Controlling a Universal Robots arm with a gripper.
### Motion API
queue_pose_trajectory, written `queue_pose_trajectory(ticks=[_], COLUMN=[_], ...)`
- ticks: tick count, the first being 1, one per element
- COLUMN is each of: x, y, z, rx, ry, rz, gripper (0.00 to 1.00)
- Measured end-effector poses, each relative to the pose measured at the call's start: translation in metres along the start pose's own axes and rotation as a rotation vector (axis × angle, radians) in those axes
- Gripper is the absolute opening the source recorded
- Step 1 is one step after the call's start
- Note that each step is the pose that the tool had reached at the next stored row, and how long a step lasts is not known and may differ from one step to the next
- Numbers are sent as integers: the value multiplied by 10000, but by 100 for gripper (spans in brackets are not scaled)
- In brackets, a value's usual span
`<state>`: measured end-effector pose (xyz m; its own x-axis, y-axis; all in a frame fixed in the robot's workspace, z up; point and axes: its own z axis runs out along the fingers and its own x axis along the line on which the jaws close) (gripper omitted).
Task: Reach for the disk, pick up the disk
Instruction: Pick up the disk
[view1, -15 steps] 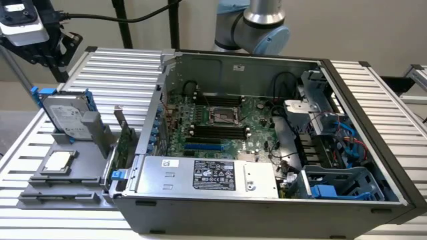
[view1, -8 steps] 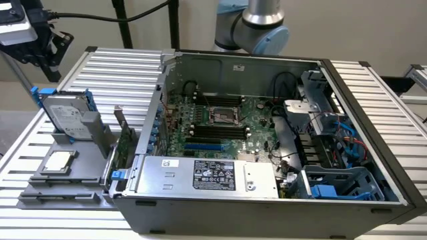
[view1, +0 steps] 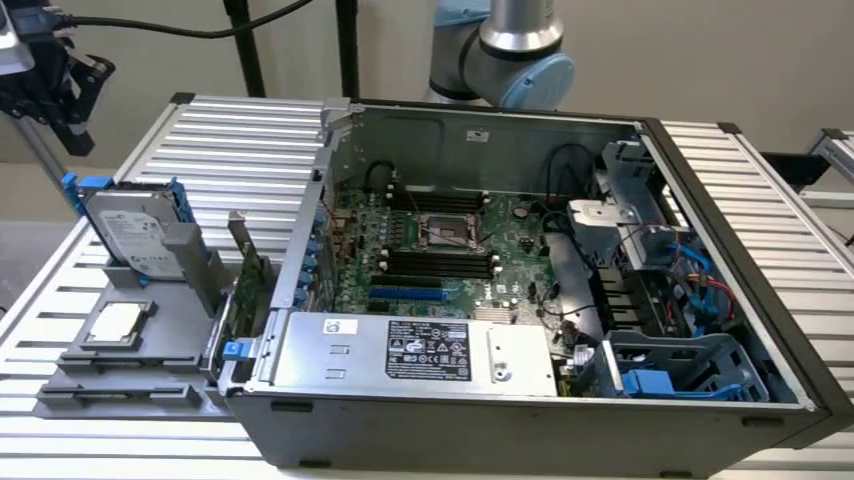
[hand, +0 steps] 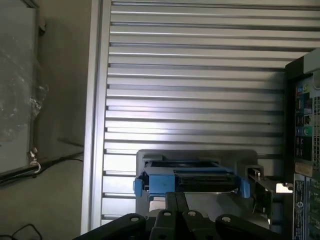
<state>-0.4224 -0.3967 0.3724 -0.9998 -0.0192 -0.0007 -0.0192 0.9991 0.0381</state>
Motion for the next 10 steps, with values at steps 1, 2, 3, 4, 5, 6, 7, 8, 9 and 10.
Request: queue_pose_trajectory(ticks=[1,2,3,4,5,6,7,8,9,10], x=[4,4,4,5,10,12,12,13,13,14], y=[5,5,5,5,7,7,6,7,7,7], z=[0,0,0,0,0,0,0,0,0,0], rx=[1,4,4,5,5,5,4,4,4,4], ry=[1,1,1,1,2,3,9,16,22,29], rz=[1,0,-1,-1,1,-37,-183,-356,-535,-725], gripper=[11,11,11,11,11,11,11,11,11,11])
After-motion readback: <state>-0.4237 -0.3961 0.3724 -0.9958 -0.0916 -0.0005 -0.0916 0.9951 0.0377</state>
